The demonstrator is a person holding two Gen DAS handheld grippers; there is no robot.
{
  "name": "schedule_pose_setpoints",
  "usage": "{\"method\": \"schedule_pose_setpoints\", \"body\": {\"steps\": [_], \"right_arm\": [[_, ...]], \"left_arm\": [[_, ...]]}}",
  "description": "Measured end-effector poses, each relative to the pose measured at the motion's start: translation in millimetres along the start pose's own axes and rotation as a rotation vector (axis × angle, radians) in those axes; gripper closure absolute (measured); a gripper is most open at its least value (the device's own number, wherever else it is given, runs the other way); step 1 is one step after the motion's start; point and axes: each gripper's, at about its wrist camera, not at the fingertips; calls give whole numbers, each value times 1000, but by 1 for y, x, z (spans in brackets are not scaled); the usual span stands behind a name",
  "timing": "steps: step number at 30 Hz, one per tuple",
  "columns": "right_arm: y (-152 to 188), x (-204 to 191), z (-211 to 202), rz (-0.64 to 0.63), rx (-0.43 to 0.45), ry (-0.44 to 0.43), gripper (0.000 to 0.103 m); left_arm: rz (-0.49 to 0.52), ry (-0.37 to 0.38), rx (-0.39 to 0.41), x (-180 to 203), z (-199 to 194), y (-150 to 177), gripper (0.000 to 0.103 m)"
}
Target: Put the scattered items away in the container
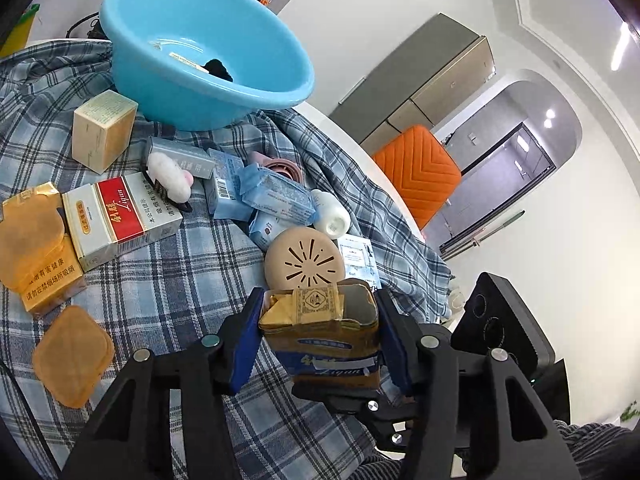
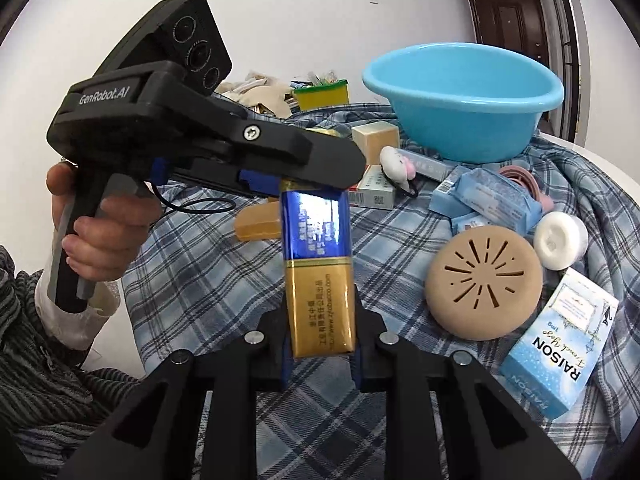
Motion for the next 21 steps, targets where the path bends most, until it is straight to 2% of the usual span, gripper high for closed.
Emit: {"method": "schedule_pose_setpoints", "body": {"steps": [2, 4, 5, 8, 10, 14, 17, 18, 19, 21], "right_arm": [[-1, 0, -1, -5, 5, 15, 81], [-4, 0, -3, -12, 19, 46, 63], [-6, 1, -4, -7, 34, 51, 59], [-10, 5, -8, 27, 72, 33, 56], [-11, 9, -10, 43, 84, 36, 48], [-12, 12, -11, 49, 88, 55, 46], [-14, 10, -9, 33, 79, 38, 49], [-14, 6, -7, 17, 70, 33, 60], [-15, 4, -5, -4, 58, 33, 79], [-16, -1, -1, -35, 37, 36, 81]], "left_arm": [[0, 4, -2, 1, 0, 0, 48], [-3, 15, -14, 1, 1, 0, 48], [-6, 19, -18, 1, 3, 0, 48], [-4, 5, -17, 2, 4, 0, 48], [-1, -4, -11, 2, 3, 0, 48], [12, -23, 3, 2, 1, 0, 48], [9, -20, 0, 2, 2, 0, 48], [9, -19, -2, 1, 2, 0, 48], [10, -19, -4, 2, 3, 0, 48], [13, -28, -3, 2, 3, 0, 47]]}}
Point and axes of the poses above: each gripper's, at about its wrist camera, not at the fingertips, and z roughly the way its jaws point, x to its right, y to its underside, and after that the axes turned 11 degrees about -z, right-handed
